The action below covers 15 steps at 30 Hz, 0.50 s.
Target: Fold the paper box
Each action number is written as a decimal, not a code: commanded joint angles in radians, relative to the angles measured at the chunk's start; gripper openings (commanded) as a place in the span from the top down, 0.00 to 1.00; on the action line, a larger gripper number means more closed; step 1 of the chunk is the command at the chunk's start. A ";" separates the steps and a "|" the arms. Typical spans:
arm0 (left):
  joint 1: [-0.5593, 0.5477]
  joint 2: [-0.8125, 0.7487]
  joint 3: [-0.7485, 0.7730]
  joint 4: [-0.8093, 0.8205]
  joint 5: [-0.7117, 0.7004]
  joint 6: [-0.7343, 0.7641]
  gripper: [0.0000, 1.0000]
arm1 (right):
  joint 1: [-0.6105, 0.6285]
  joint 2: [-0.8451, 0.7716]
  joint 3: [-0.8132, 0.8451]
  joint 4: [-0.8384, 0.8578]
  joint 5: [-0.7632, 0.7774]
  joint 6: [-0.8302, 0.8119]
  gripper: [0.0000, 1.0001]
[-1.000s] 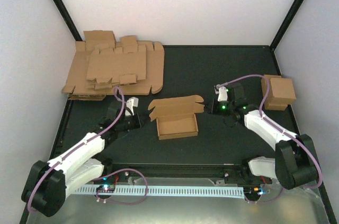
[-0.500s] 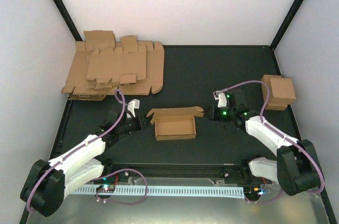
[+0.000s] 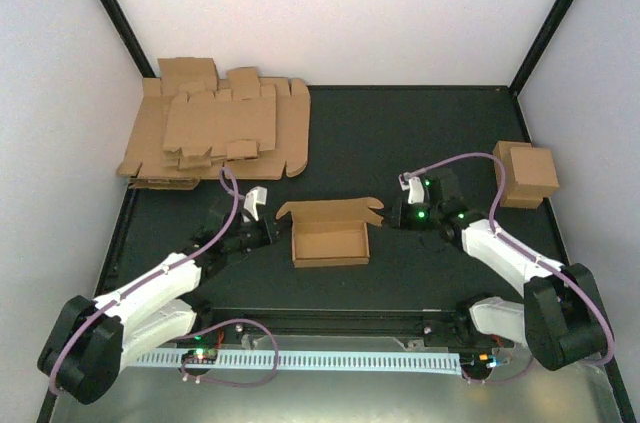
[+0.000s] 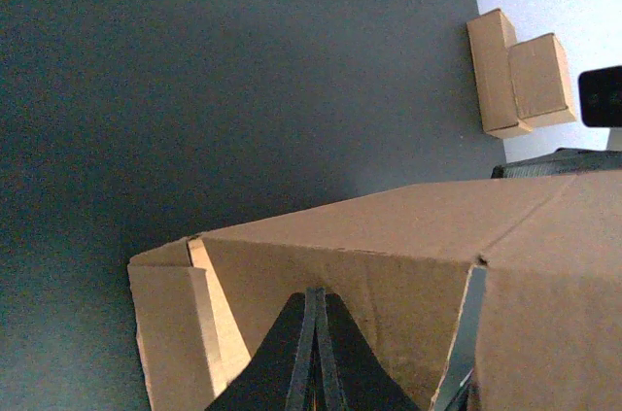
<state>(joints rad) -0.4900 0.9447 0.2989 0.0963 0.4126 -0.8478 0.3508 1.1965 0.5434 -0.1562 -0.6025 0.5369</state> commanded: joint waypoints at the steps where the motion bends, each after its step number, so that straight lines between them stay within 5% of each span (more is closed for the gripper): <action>1: -0.014 0.004 0.015 0.047 0.018 -0.027 0.98 | 0.017 -0.021 0.002 0.012 -0.001 0.040 0.98; 15: -0.033 -0.010 -0.007 0.039 -0.003 -0.028 0.98 | 0.057 -0.070 -0.042 0.028 0.064 0.114 0.98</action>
<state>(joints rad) -0.5121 0.9447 0.2985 0.1062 0.4114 -0.8688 0.3912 1.1378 0.5224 -0.1520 -0.5545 0.6243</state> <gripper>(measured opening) 0.019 0.020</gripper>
